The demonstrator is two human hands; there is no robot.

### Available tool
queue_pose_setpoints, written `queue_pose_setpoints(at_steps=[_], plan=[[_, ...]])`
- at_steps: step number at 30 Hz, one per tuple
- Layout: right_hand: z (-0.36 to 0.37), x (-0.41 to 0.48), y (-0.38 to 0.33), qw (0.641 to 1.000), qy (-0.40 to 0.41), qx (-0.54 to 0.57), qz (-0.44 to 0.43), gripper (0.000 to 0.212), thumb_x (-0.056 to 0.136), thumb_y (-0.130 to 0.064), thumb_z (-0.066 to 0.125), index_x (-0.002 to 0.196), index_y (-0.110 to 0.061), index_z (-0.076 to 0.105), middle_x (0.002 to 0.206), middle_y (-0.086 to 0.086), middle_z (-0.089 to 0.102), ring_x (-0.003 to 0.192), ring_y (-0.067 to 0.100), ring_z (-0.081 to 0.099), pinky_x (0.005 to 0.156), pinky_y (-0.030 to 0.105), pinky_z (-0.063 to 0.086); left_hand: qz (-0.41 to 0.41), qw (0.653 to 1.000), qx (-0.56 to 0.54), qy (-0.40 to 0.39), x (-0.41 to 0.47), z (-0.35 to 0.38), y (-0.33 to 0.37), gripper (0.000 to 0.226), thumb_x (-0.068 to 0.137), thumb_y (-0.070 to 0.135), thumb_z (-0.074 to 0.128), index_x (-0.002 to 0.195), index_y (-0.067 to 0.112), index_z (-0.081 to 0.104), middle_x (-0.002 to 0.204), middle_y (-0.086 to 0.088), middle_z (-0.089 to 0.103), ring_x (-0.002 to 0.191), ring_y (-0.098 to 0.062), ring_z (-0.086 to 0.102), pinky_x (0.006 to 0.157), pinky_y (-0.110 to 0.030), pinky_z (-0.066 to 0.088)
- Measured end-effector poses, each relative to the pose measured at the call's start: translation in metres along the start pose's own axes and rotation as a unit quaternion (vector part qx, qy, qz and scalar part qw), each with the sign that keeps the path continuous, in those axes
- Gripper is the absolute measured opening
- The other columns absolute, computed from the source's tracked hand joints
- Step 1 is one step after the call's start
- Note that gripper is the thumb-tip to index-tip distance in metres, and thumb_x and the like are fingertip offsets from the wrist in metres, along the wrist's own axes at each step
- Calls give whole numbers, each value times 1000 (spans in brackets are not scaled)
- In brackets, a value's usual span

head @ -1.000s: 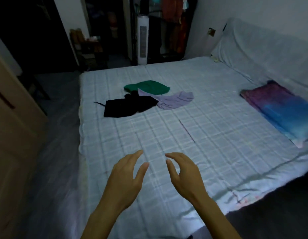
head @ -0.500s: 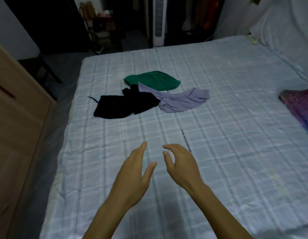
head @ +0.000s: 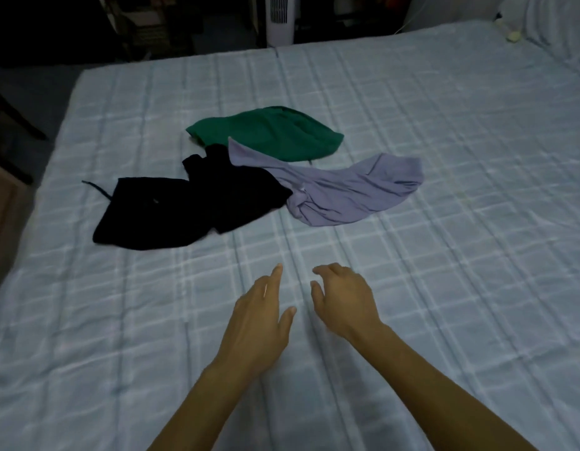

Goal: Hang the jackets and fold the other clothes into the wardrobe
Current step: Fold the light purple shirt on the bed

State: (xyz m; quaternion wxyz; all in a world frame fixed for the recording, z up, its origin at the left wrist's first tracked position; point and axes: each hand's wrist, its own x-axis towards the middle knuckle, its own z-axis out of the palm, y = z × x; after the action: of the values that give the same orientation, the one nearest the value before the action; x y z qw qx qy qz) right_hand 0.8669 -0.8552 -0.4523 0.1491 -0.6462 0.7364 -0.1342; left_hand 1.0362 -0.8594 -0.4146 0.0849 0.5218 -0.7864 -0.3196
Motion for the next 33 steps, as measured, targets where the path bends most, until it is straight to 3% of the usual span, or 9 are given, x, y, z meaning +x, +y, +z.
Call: queue_pose_setpoints(at_steps=[6,9,12,14,16,17,19,27,33], plan=[[92,90,32,993,22,-94,-60,35,76,-15,65,109,-2,63,112,21,61,104,39,58,80,43,48,-19,999,-30,21,107,46,-62,68,96,24,47,150,20,6,151,-6,27,130,-19,37,104,-28,31],[123,140,37,993,62,-84,-61,50,77,-14,64,124,-1,54,133,29,47,125,41,44,93,49,42,-9,999,-16,37,134,63,-86,63,96,26,48,149,20,15,149,-5,29,129,-21,38,102,-30,32],[145,192,44,991,64,-116,-6,63,87,-19,54,144,-9,31,149,27,27,138,37,26,107,49,28,-6,996,-67,53,133,81,-95,61,96,31,47,149,27,17,151,7,25,132,-9,30,98,-17,24],[159,218,48,989,76,-128,26,50,89,-21,54,136,-10,42,136,24,46,126,36,42,94,44,35,-2,995,-79,63,126,94,-100,61,96,34,45,149,31,15,149,12,26,130,-2,29,96,-13,22],[167,228,52,984,140,-110,8,10,79,-8,63,89,-8,63,90,15,65,86,32,61,65,34,35,6,995,-90,51,118,105,-106,61,96,36,44,149,32,14,149,13,27,130,-1,30,97,-15,25],[167,228,53,981,166,-98,-7,19,68,4,67,64,-11,56,68,12,62,64,28,60,56,30,28,6,995,-97,37,116,110,-108,61,96,37,44,149,32,13,149,13,27,131,-1,30,99,-16,26],[164,221,59,978,192,-75,-43,44,51,19,64,49,-16,36,46,6,48,42,21,48,52,25,21,12,994,-104,15,111,114,-111,61,96,36,44,149,33,13,150,13,28,133,-1,30,103,-17,25],[149,134,62,990,132,19,-38,20,75,7,60,61,-5,60,60,7,58,55,20,52,47,32,44,6,998,-70,-3,92,94,-99,61,98,35,42,149,28,11,148,3,32,131,-11,36,97,-16,24],[132,14,28,992,61,73,-79,15,69,5,61,62,-8,62,61,8,57,56,26,56,48,25,38,7,1000,-11,-13,48,81,-87,63,97,27,46,150,19,13,147,-7,33,126,-24,43,101,-36,39]])
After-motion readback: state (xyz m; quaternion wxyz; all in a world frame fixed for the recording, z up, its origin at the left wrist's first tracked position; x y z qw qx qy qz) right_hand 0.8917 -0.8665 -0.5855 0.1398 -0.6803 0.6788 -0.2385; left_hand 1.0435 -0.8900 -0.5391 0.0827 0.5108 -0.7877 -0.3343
